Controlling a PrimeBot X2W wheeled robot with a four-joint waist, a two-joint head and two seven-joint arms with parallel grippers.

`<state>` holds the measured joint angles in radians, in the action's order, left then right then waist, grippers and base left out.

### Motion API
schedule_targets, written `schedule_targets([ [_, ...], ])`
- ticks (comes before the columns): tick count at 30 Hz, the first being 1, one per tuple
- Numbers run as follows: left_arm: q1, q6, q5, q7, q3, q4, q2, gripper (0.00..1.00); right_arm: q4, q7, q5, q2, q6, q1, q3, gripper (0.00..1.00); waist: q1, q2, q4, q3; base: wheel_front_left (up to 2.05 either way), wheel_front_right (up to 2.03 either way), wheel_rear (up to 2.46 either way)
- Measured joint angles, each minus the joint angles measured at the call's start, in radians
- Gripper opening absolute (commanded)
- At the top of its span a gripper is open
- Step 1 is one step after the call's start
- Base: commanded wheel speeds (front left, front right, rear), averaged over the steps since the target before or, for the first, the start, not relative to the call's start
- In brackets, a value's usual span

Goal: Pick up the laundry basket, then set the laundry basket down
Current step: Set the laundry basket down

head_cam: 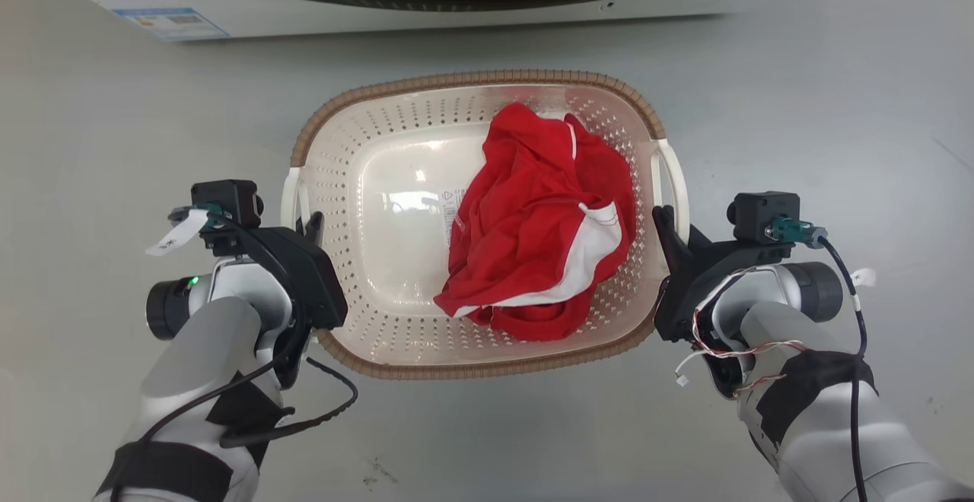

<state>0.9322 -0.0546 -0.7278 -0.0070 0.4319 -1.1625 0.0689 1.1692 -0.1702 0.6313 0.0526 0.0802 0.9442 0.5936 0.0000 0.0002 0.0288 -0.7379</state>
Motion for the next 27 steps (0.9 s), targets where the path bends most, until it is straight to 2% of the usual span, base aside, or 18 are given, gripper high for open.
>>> schedule_targets([
  [18,0.056,0.002,0.012,-0.111,0.002,-0.015,-0.006,0.00,0.008,-0.051,-0.012,0.003,-0.026,0.078,-0.004,0.00,0.0001,0.0000,-0.011,-0.128,0.00,0.00,0.00],
  [27,0.099,-0.007,0.018,-0.133,0.002,-0.027,-0.004,0.00,0.010,-0.062,-0.011,0.005,-0.032,0.116,-0.019,0.00,-0.0001,-0.0002,-0.012,-0.176,0.00,0.00,0.00],
])
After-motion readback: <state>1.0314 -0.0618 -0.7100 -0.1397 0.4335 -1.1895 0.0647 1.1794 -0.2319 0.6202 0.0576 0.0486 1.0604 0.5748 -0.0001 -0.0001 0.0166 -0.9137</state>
